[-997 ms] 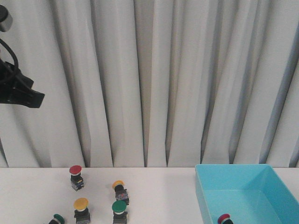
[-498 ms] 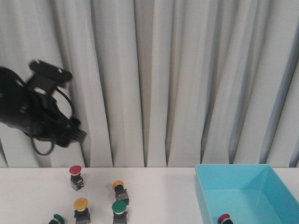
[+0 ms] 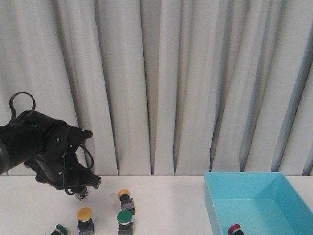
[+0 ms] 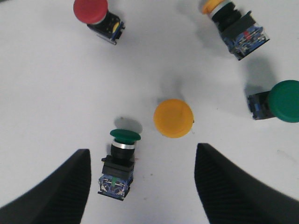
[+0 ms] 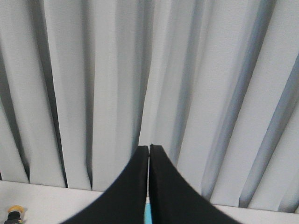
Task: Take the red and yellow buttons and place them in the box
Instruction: 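Lower the left gripper onto the yellow-capped button and close it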
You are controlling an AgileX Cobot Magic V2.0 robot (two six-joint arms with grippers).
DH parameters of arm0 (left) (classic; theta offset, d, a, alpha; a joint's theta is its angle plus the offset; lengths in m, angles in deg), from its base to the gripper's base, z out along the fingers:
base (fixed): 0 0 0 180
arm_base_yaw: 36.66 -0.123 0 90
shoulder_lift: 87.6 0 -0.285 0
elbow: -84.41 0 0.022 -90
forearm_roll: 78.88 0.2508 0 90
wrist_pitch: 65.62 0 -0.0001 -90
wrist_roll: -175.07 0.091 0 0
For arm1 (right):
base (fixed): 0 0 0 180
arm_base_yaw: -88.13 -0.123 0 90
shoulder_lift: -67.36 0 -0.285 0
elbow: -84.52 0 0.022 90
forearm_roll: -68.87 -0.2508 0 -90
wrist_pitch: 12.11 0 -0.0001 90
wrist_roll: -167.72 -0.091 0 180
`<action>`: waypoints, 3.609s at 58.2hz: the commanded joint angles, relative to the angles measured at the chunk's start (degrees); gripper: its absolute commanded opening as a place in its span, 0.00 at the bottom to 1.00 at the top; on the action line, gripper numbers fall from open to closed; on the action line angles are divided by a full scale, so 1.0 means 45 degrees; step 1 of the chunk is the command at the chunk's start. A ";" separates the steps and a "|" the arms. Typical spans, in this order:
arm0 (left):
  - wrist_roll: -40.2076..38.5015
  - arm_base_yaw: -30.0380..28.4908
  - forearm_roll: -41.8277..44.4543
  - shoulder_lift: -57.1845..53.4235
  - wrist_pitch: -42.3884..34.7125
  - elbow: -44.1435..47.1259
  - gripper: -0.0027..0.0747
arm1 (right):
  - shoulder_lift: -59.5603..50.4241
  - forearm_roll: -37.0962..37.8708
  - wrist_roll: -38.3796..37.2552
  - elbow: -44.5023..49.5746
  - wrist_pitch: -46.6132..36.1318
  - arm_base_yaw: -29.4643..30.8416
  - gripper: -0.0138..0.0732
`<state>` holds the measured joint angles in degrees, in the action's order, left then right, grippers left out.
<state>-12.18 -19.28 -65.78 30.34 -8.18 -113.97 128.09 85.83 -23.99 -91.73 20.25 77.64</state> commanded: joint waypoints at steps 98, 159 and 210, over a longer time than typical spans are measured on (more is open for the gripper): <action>0.0103 -0.0143 -0.1282 0.3034 0.0647 -0.2804 0.80 | -0.0103 0.0196 0.0145 -0.0322 -0.0855 0.0012 0.15; 0.0100 -0.0524 -0.1442 0.3751 0.0033 -0.2814 0.79 | -0.0103 0.0196 0.0145 -0.0322 -0.0855 0.0012 0.15; 0.0918 -0.0593 -0.2820 0.3714 0.0676 -0.3459 0.03 | -0.0103 0.0196 0.0145 -0.0322 -0.0855 0.0012 0.15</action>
<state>-7.66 -21.91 -78.15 51.19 -6.01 -126.03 128.09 85.83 -23.99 -91.73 20.30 77.64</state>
